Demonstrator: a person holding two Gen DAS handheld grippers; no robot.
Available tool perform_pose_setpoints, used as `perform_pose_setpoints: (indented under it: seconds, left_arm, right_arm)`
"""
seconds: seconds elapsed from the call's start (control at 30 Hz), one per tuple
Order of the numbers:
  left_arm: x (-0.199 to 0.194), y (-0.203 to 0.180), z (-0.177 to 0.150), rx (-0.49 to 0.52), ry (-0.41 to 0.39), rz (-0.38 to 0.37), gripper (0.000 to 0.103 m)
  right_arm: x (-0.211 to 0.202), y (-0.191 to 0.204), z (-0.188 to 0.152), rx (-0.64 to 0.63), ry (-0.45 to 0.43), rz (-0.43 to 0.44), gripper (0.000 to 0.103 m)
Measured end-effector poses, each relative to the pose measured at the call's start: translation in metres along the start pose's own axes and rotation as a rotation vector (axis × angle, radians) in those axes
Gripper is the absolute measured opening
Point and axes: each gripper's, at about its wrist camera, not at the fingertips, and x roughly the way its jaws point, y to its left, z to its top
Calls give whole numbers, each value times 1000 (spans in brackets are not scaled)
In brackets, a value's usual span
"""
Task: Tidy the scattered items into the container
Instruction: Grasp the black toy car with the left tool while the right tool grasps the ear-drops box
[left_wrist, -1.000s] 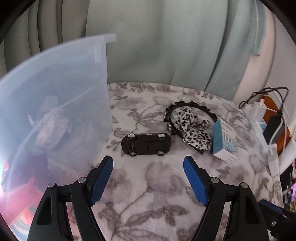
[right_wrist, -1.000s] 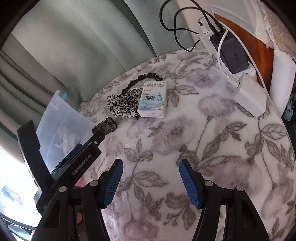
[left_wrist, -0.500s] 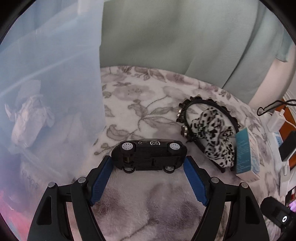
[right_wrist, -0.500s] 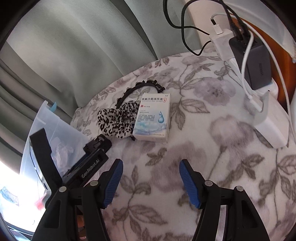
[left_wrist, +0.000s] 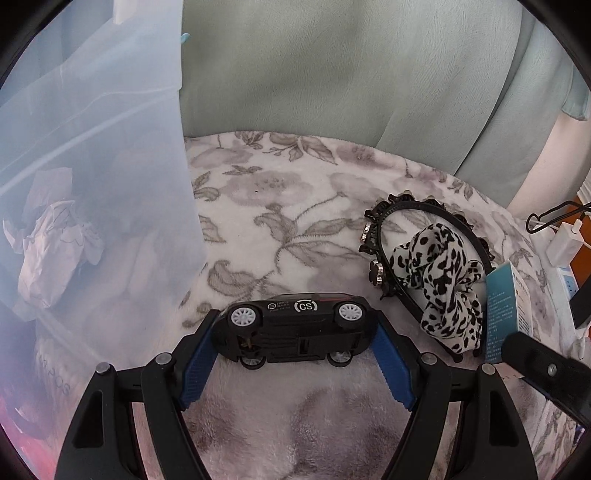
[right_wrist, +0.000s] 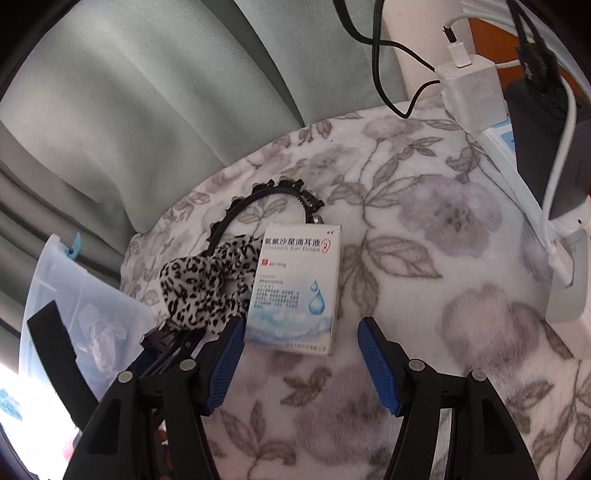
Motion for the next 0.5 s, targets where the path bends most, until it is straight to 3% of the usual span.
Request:
perform_pose_setpoints:
  seconds: [0.13, 0.23, 0.5]
  left_arm:
    - [-1, 1, 2, -2, -1, -4, 79]
    - [-3, 4, 2, -14, -7, -12, 77]
    - [-8, 5, -1, -18, -5, -1, 77]
  right_arm:
    - [1, 0, 1, 4, -3, -4, 65]
    - [-4, -4, -1, 23, -3, 27, 51]
    - [-22, -9, -15, 49, -15, 45, 50]
